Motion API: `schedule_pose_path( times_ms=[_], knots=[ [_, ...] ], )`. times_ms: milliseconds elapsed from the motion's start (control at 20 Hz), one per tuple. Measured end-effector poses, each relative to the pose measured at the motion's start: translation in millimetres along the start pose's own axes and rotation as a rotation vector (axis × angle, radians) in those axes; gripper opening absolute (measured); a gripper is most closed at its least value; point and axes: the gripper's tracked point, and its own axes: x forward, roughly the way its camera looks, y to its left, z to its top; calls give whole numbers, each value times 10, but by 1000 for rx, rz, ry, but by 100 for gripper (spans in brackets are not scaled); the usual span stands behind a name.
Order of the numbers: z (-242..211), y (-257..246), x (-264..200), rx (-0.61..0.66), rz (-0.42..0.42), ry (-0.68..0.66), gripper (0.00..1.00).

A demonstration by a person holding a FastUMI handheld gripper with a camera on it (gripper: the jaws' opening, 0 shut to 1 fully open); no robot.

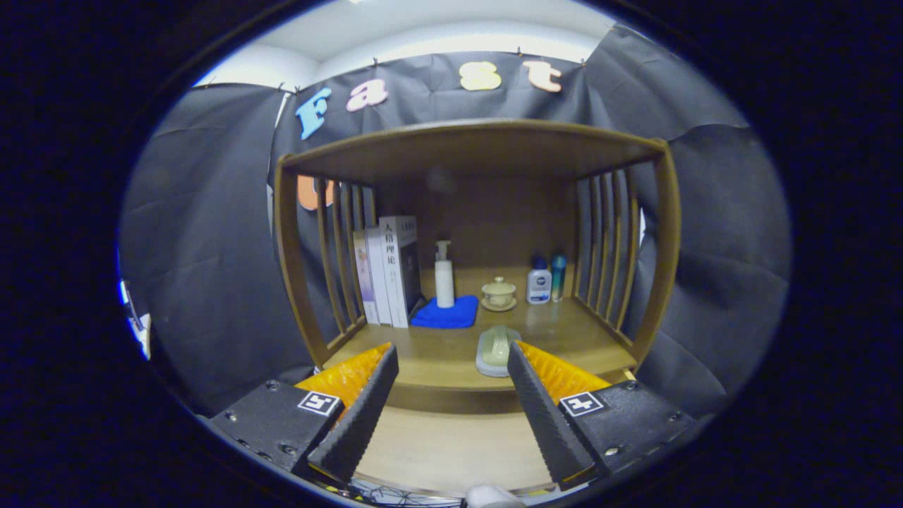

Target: Pull open the drawer, take out the items inside it, and place them on the countertop above the cabinet.

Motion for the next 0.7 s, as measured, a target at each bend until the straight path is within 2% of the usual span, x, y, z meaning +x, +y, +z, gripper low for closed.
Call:
schedule_pose_path(
  times_ms=[100,250,600,700],
  knots=[
    [-6,-66,-196,13,-43,-56,98],
    [-24,-45,-431,6,-44,-128,99],
    [-355,46,-964,8,-13,-132,100],
    [-437,-58,-1129,11,-33,-147,99]
  ],
)
